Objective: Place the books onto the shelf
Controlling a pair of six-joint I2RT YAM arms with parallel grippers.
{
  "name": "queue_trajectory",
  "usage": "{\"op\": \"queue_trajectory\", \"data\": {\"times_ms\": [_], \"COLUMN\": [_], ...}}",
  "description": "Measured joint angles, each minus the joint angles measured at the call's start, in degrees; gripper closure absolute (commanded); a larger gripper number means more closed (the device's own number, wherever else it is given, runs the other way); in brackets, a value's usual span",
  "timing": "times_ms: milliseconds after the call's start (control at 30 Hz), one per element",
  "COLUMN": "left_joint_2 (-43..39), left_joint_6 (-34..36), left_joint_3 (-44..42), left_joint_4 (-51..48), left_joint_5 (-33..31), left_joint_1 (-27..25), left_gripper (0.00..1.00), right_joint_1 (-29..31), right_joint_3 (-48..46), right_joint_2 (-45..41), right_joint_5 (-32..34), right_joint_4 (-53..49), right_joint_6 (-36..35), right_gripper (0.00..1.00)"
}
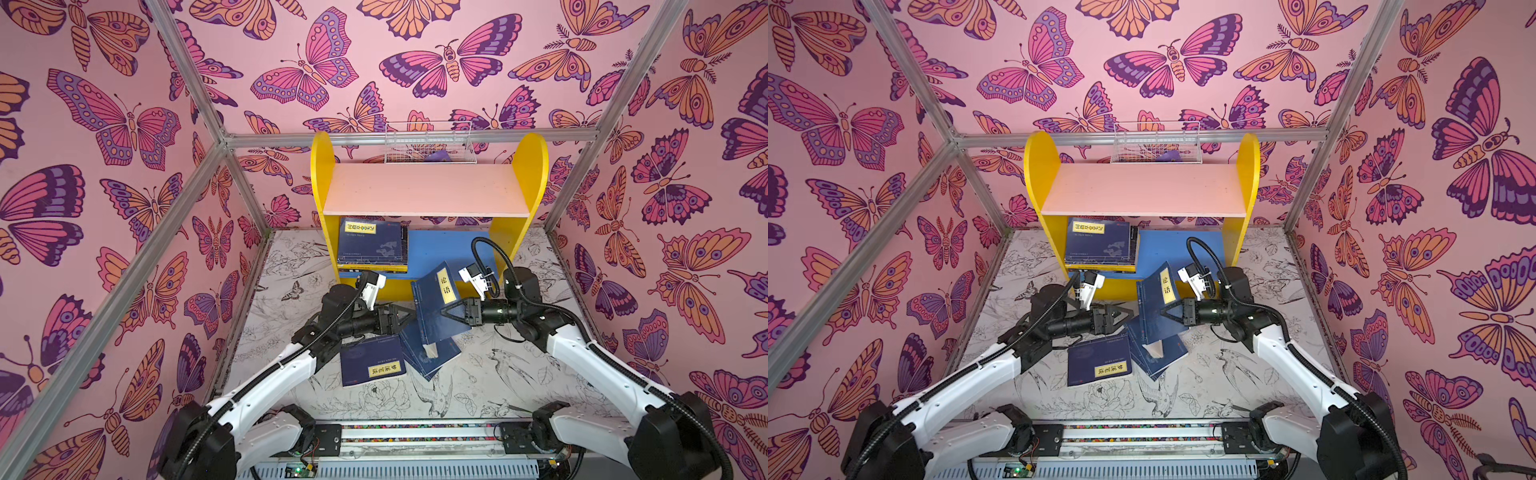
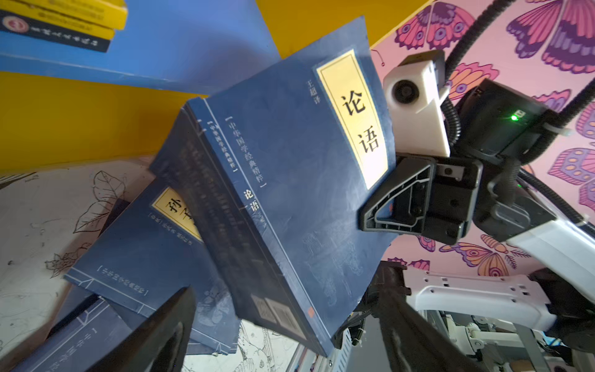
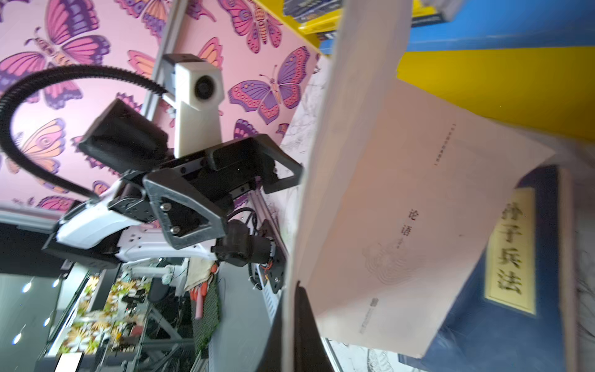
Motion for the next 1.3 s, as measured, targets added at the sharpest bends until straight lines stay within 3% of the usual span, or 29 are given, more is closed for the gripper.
{"op": "queue_trajectory", "data": {"times_ms": [267,467,633,767,933,1300], "left_joint_2": [-1.18,-1.20,-1.49,-2.49,-2.67,8.63], "left_joint_6": [-3.85,-6.86,-7.80,-7.02,-2.82,-0.39], "left_joint_3": [-5.33,-8.70,-10.19,-10.60,-11.10,-13.84], "left_joint_4": [4.39,10.95,15.10,13.16,5.16,0.07], "left_joint_5": [0.15,0.72,1.49,0.98,-4.57,-12.37], "left_joint_1": [0.17,0.55,1.36,2.73,3.19,3.41], "left_gripper": [0.13,0.30,0.31,0.30,0.29,0.32], "right_joint_1": [5.90,10.21,11.41,11.50,11.50,11.39], "right_joint_3": [4.46,7.10,7.23,8.11,9.16,13.53], "right_joint_2": [4.63,7.13,8.15,10.16,16.72,38.64], "right_joint_5": [-3.56,-3.58,-3.72,-2.89,-0.87,0.59], "right_joint_4": [2.89,2.38,2.73,0.96,-2.21,-5.88], "right_joint_6": [0.98,0.33,0.44,-1.40,-4.20,-5.53], "right_gripper": [1.00,1.00,1.00,1.00,0.99,0.99]}}
